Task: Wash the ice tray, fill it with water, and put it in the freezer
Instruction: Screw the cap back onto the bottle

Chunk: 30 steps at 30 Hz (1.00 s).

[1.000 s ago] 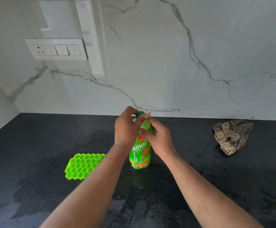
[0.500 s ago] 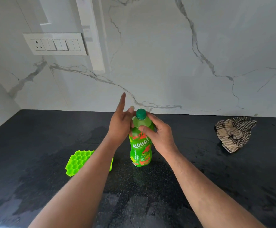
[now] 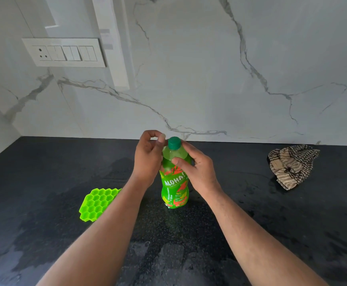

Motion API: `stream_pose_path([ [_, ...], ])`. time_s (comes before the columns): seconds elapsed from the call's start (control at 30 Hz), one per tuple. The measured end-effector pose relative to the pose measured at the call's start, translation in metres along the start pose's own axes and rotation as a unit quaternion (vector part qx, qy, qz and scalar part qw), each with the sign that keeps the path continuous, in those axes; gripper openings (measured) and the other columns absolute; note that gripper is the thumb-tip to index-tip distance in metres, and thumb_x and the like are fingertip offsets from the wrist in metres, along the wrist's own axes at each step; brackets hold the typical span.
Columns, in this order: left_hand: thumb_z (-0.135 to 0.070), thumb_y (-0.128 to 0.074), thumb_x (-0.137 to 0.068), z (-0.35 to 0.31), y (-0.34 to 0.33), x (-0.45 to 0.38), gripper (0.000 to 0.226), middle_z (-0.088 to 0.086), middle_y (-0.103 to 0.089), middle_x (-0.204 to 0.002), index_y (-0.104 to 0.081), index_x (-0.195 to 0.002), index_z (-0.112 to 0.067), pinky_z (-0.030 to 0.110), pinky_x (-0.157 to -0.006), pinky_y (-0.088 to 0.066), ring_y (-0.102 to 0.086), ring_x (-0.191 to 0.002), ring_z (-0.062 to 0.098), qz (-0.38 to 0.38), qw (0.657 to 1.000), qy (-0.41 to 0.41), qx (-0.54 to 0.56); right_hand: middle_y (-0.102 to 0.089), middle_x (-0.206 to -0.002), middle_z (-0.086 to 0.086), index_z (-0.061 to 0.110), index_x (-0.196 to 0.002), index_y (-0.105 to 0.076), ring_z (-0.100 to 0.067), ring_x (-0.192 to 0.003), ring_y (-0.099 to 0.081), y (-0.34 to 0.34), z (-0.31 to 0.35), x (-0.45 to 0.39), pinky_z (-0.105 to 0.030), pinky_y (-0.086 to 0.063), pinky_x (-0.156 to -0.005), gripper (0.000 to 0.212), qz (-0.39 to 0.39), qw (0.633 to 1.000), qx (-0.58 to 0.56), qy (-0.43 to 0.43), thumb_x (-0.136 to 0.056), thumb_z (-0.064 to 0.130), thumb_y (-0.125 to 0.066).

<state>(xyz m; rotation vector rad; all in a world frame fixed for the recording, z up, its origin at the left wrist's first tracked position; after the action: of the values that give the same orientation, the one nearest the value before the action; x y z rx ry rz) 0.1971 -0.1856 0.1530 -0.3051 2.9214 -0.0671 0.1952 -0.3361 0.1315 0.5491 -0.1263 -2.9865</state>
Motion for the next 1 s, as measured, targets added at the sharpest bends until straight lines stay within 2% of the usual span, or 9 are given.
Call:
stream_pose_path([
  [0.13, -0.027, -0.070, -0.085, -0.006, -0.007, 0.004, 0.034, -0.002, -0.069, -0.065, -0.048, -0.107, -0.013, 0.020, -0.038, -0.039, -0.055, -0.044, 0.009, 0.028, 0.999, -0.001, 0.016, -0.061, -0.129, 0.010, 0.019, -0.131, -0.058, 0.001, -0.120, -0.055, 0.000, -0.002, 0.001, -0.015, -0.043, -0.098, 0.052, -0.001, 1.000, 0.000, -0.003, -0.082, 0.011, -0.074],
  [0.3, -0.025, -0.068, -0.090, -0.002, -0.001, 0.001, 0.027, 0.004, -0.060, -0.061, -0.053, -0.108, -0.012, 0.022, -0.041, -0.037, -0.046, -0.042, 0.011, 0.009, 1.000, -0.002, 0.012, -0.057, -0.133, 0.013, 0.021, -0.134, -0.055, 0.001, -0.125, -0.051, -0.001, -0.005, 0.001, -0.024, -0.042, -0.105, 0.054, 0.009, 1.000, 0.005, -0.011, -0.084, 0.013, -0.072],
  [0.37, -0.026, -0.077, -0.077, -0.003, -0.007, 0.003, 0.043, 0.010, -0.072, -0.081, -0.056, -0.110, -0.010, 0.026, -0.046, -0.048, -0.061, -0.055, 0.015, 0.043, 0.999, 0.006, 0.016, -0.054, -0.136, 0.015, 0.020, -0.136, -0.054, -0.001, -0.128, -0.048, -0.004, -0.007, 0.003, -0.032, -0.041, -0.108, 0.052, 0.018, 1.000, -0.001, -0.014, -0.086, 0.013, -0.070],
  [0.43, -0.028, -0.081, -0.070, -0.004, -0.009, 0.003, 0.045, 0.014, -0.074, -0.093, -0.063, -0.106, -0.007, 0.034, -0.062, -0.056, -0.069, -0.074, 0.021, 0.061, 0.998, 0.001, -0.005, -0.051, -0.142, 0.010, 0.018, -0.139, -0.051, -0.004, -0.133, -0.044, -0.007, -0.010, 0.005, -0.040, -0.038, -0.112, 0.054, 0.022, 1.000, -0.001, -0.019, -0.088, 0.013, -0.068],
  [0.67, -0.016, -0.064, -0.094, -0.011, -0.012, 0.001, 0.015, 0.004, -0.075, -0.099, -0.071, -0.107, -0.013, 0.032, -0.085, -0.056, -0.070, -0.093, 0.013, 0.098, 0.990, -0.054, -0.089, -0.043, -0.141, 0.011, 0.032, -0.142, -0.039, -0.002, -0.131, -0.040, -0.018, -0.013, 0.001, -0.034, -0.041, -0.107, 0.102, 0.031, 0.992, 0.125, -0.007, -0.054, 0.027, -0.091],
  [0.73, -0.017, -0.058, -0.098, -0.016, -0.014, -0.002, 0.016, -0.001, -0.074, -0.096, -0.070, -0.109, -0.015, 0.031, -0.082, -0.056, -0.068, -0.091, 0.011, 0.127, 0.981, -0.065, -0.128, -0.045, -0.136, 0.009, 0.031, -0.141, -0.039, -0.002, -0.127, -0.040, -0.021, -0.012, -0.003, -0.030, -0.042, -0.103, 0.101, 0.027, 0.988, 0.150, 0.001, -0.054, 0.025, -0.090],
  [0.87, -0.013, -0.051, -0.101, -0.011, -0.010, -0.013, 0.025, -0.012, -0.060, -0.063, -0.063, -0.122, -0.008, 0.016, -0.049, -0.043, -0.050, -0.051, -0.001, 0.153, 0.980, -0.019, -0.124, -0.048, -0.132, 0.003, 0.021, -0.140, -0.042, -0.007, -0.124, -0.044, -0.020, -0.011, -0.011, -0.027, -0.041, -0.104, 0.091, 0.038, 0.985, 0.166, 0.035, -0.062, 0.022, -0.088],
  [0.9, -0.014, -0.051, -0.101, -0.010, -0.007, -0.015, 0.029, -0.008, -0.060, -0.067, -0.060, -0.128, -0.008, 0.018, -0.046, -0.045, -0.048, -0.051, 0.001, 0.145, 0.983, -0.007, -0.112, -0.049, -0.131, 0.002, 0.019, -0.139, -0.043, -0.008, -0.124, -0.045, -0.020, -0.012, -0.014, -0.027, -0.041, -0.104, 0.089, 0.041, 0.984, 0.169, 0.041, -0.063, 0.022, -0.088],
  [1.0, -0.018, -0.052, -0.101, 0.001, 0.010, -0.019, 0.044, -0.005, -0.065, -0.114, -0.046, -0.144, -0.015, 0.026, -0.048, -0.054, -0.056, -0.058, 0.009, 0.083, 0.995, 0.047, -0.039, -0.049, -0.131, -0.002, 0.016, -0.137, -0.044, -0.013, -0.124, -0.045, -0.021, -0.018, -0.028, -0.030, -0.039, -0.105, 0.086, 0.036, 0.982, 0.178, 0.057, -0.064, 0.022, -0.088],
])
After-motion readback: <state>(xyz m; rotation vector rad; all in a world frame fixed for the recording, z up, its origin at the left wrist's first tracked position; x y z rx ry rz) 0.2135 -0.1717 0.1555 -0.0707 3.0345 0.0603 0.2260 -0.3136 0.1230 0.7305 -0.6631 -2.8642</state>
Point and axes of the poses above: each hand's wrist, its own x-axis away from the middle knuckle, its own y-axis out of the back of the hand, z = x × y, the point moved 8 cm from there along -x, towards the middle knuckle
